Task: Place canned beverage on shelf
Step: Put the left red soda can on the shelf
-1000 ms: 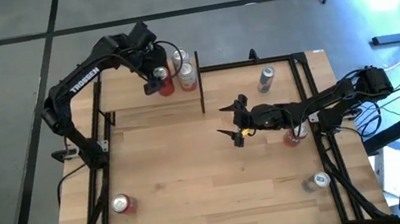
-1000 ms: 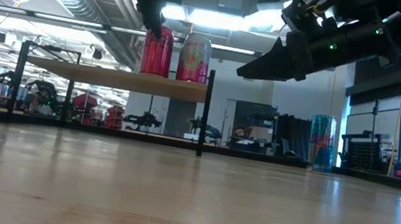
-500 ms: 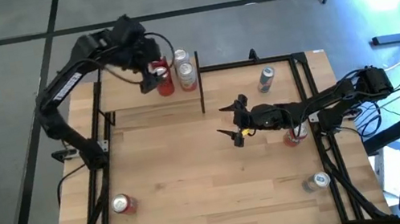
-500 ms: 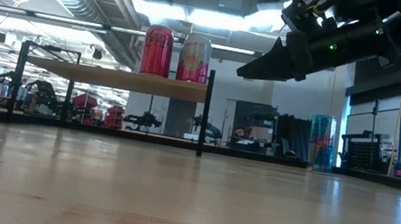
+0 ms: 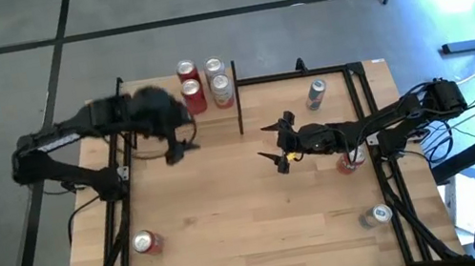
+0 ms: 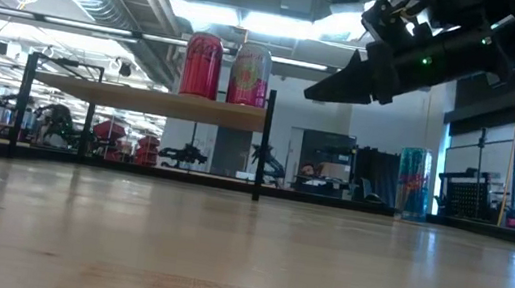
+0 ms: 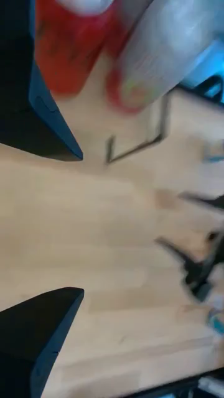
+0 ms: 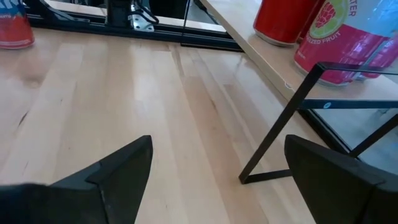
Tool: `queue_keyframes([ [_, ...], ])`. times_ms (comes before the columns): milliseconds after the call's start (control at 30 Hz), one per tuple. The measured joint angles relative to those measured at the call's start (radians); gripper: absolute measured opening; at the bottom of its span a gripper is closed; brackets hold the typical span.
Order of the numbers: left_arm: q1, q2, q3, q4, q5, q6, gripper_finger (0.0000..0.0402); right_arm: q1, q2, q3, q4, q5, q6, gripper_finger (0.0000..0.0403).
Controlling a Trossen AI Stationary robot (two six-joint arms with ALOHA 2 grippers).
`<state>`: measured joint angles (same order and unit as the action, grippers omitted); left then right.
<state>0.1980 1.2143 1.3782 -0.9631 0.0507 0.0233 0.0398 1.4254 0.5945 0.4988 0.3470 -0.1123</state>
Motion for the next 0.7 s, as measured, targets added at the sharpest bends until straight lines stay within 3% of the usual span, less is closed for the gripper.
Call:
queue_keyframes([
  [133, -0.1, -0.058, -0.144, 0.04, 0.001, -0.147, 0.0322, 0.0, 0.0, 0.0, 0.004, -0.035, 0.002, 0.0351],
  [267, -0.177, -0.054, -0.213, 0.042, -0.031, -0.284, 0.0322, 0.0, 0.0, 0.0, 0.008, -0.09, 0.003, 0.0351],
  [500, -0.319, 0.005, -0.239, 0.047, -0.146, -0.482, 0.0322, 0.001, 0.0, 0.0, -0.007, -0.212, 0.039, 0.0351],
  [700, -0.439, 0.051, -0.239, 0.021, -0.222, -0.667, 0.0322, 0.065, 0.01, 0.0, -0.012, -0.22, 0.022, 0.0351],
])
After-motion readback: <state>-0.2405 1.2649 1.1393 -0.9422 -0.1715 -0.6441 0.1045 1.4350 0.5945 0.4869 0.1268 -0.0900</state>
